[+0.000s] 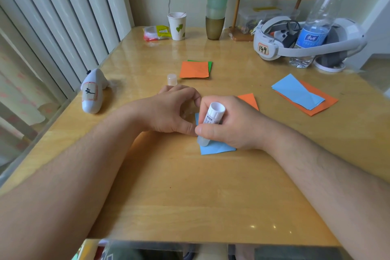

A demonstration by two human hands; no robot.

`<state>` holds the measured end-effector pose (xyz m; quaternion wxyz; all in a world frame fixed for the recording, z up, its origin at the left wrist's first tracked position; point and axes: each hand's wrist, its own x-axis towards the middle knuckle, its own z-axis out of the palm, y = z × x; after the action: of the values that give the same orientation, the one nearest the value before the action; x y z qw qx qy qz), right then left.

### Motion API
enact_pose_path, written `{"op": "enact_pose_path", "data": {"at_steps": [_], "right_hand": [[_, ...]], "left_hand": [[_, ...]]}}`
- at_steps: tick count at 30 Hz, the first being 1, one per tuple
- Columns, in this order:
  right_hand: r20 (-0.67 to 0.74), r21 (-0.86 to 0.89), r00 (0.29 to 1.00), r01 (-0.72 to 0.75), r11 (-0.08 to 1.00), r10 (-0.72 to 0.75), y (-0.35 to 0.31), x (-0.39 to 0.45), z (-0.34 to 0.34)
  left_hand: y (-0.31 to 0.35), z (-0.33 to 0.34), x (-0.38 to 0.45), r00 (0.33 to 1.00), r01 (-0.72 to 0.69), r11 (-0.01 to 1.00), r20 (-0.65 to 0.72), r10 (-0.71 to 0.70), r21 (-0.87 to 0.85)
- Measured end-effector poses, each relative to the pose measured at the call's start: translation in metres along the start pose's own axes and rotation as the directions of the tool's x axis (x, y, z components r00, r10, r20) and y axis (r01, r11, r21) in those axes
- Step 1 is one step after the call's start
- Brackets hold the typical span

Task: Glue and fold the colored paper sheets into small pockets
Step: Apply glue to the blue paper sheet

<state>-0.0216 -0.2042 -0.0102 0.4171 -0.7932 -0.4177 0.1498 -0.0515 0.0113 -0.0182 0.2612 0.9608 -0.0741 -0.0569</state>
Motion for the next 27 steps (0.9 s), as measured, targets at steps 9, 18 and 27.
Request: {"op": "enact_pose_path", "data": {"at_steps": [9,18,27], "right_hand": [[0.050,-0.069,0.998,-0.042,0.997,0.045,-0.002,-0.008,-0.014],[0.047,-0.116,0.993,-0.105,0.988,0.111,0.007,-0.010,-0.028],[0.050,-0.129,0.990,-0.122,0.984,0.130,0.010,-0.011,-0.033]], "left_hand": [[-0.001,0.001,0.001,1.000,-0.005,1.000,-0.007,0.005,0.008],[0.001,0.000,0.000,1.000,-0.012,1.000,-0.002,0.012,-0.005],[0.000,0.000,0.001,1.000,-0.014,1.000,0.001,0.014,0.003]]}}
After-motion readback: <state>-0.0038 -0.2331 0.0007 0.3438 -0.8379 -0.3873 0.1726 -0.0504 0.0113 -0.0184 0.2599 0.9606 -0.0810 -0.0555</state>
